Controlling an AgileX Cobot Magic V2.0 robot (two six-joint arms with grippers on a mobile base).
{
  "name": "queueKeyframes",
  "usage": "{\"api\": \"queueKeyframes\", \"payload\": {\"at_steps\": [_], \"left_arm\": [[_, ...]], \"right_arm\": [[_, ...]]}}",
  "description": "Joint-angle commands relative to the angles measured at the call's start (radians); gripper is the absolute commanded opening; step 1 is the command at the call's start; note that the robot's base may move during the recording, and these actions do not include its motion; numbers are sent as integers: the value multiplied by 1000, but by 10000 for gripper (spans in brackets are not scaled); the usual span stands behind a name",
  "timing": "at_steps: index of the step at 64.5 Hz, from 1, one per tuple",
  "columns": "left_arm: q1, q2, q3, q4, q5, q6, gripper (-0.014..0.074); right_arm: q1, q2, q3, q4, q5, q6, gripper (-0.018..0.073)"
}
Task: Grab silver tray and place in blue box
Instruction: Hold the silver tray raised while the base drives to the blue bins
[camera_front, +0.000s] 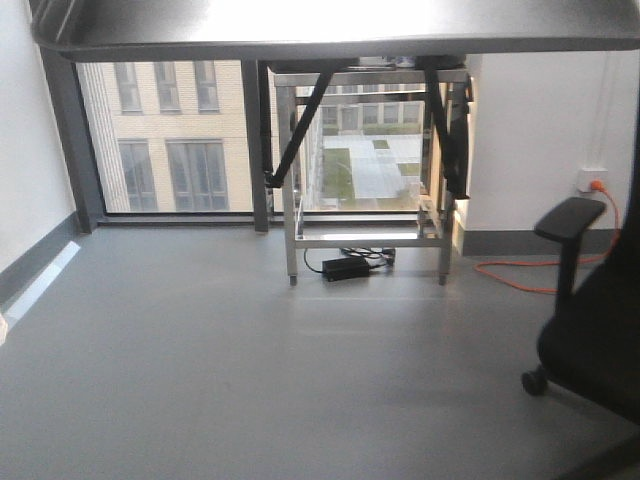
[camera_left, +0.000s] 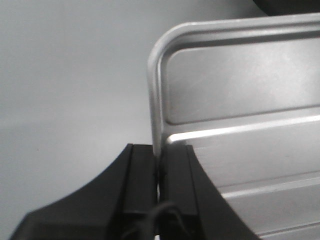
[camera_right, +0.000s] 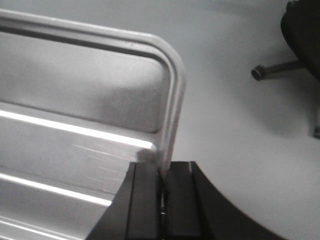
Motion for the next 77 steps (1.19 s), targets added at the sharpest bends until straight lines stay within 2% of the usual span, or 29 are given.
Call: {"api": "queueKeyframes", "payload": {"at_steps": [1,77], "left_arm": [[-6,-25,-28,45,12,28,-98],[-6,-25,-28,45,12,28,-98]], "right_arm": [[-8,-25,-29,-79,-28,-20,56],[-8,-25,-29,-79,-25,-20,56]]}}
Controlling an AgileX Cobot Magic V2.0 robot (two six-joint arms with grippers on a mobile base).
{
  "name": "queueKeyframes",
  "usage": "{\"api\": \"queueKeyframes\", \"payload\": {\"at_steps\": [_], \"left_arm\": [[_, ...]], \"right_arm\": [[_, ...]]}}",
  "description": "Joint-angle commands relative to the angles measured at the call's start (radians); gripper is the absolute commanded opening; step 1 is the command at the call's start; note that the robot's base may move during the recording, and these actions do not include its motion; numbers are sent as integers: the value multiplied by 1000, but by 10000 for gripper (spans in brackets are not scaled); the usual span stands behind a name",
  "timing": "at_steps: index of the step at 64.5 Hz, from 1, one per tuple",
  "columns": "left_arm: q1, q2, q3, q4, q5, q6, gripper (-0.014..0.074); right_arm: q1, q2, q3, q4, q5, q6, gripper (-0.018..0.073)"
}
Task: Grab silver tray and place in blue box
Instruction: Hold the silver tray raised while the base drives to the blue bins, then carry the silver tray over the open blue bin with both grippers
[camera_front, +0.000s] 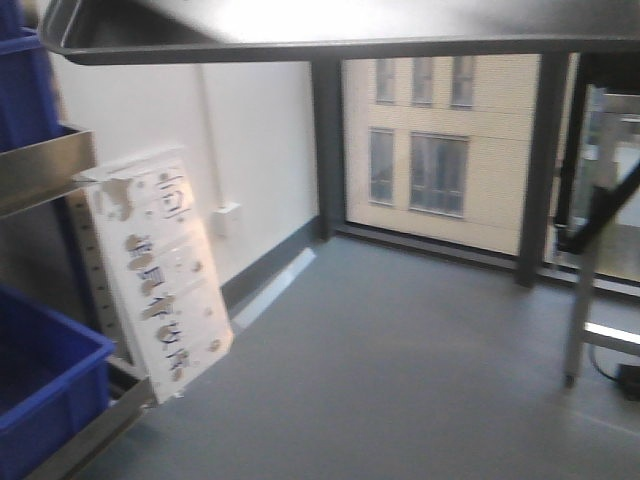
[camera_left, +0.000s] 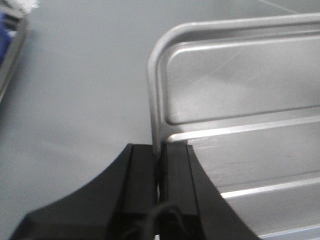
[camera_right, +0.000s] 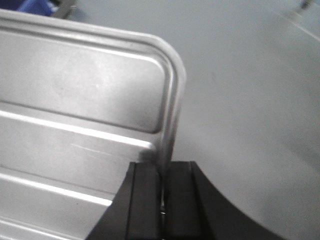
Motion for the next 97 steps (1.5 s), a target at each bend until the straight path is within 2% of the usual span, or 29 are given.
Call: {"api": "queueKeyframes", "payload": {"at_steps": [1,97], "left_arm": [[-6,-28,-28,48,16,28,-98],[-6,-28,-28,47,16,28,-104]], "right_arm": [[-8,-25,-29,-77,-31,-20,56],[-8,-25,-29,-77,-30,-20,56]]}}
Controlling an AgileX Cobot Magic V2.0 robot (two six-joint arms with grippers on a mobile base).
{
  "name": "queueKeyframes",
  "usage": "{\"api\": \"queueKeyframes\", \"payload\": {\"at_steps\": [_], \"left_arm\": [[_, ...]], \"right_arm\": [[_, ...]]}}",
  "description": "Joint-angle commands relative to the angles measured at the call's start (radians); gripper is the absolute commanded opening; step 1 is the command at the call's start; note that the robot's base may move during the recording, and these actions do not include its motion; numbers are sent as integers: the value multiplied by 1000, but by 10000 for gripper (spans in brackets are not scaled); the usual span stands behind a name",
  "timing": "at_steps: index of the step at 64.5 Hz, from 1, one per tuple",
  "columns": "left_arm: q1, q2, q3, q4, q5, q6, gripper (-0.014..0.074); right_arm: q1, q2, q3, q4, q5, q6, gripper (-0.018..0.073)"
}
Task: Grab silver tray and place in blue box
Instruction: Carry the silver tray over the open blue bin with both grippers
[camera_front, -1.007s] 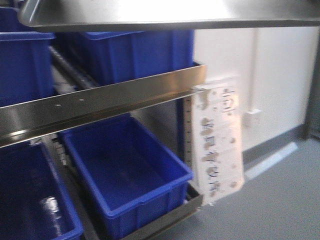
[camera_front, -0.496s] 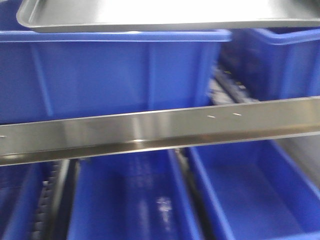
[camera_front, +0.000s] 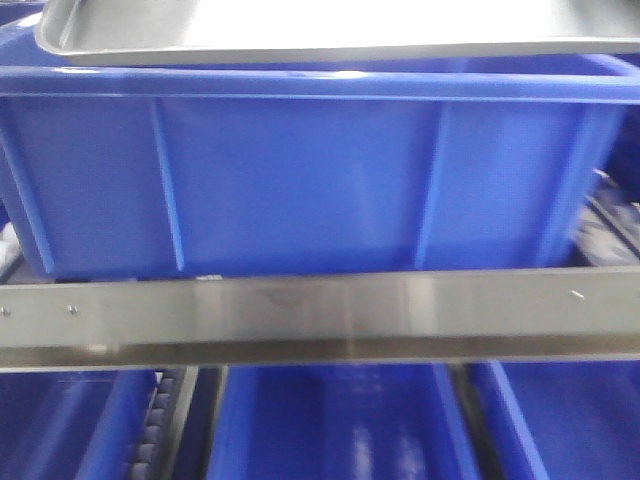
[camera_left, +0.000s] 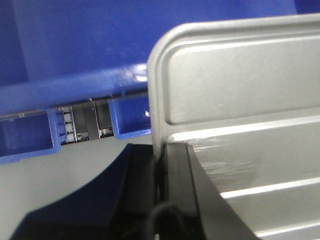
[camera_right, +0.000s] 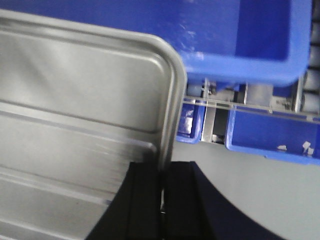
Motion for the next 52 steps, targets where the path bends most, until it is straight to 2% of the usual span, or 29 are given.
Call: {"api": "queueKeyframes", "payload": {"at_steps": [1,52], "left_arm": [[-6,-28,-28,47,14,28,-104],[-6,-28,-28,47,14,28,-104]], "right_arm": [[-8,-25,-29,-77,-31,-20,56],[-8,-25,-29,-77,-31,-20,56]]}}
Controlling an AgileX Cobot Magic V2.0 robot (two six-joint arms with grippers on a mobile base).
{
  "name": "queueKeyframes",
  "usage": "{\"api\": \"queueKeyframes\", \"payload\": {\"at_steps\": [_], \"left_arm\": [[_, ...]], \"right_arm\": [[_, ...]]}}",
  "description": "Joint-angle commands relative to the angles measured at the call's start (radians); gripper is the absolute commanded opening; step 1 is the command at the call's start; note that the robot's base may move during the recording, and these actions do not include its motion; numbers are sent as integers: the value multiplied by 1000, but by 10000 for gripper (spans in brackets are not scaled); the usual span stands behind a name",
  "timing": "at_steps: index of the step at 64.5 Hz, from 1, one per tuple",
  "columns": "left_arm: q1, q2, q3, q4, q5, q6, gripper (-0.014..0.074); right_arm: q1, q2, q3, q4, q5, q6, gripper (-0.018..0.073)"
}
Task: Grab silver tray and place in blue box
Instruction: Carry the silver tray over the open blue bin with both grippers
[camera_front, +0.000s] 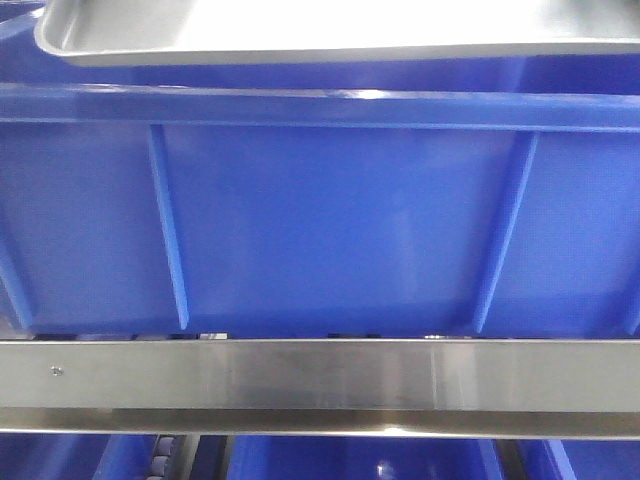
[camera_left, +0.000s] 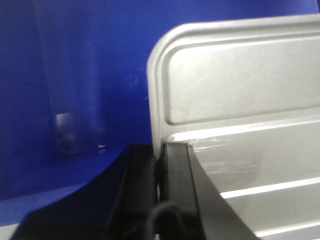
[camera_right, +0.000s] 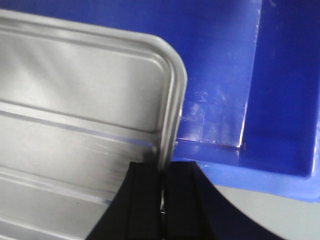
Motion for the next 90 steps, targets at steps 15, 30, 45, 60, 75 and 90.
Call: {"api": "queueKeyframes", "payload": {"at_steps": [15,30,45,60,75,90], "left_arm": [[-6,-28,-28,47,14,28,-104],[-6,-28,-28,47,14,28,-104],[-6,-28,-28,47,14,28,-104],[-6,-28,-31,47,14,36,-104],[-6,-22,-104,98,11,36,-104],[64,87,-199,118,-41,70,-104]], "right_arm": [[-8,-25,-29,-77,-31,-20,56],[-8,-25,-29,-77,-32,-20,56],[-8,-25,-29,-77,-31,-20,56],[-8,-25,-29,-77,-52,-20,56],[-11,-20,-50,-77,-112,-20,56],[-74,71,-175,-77,-115,-62,56]]}}
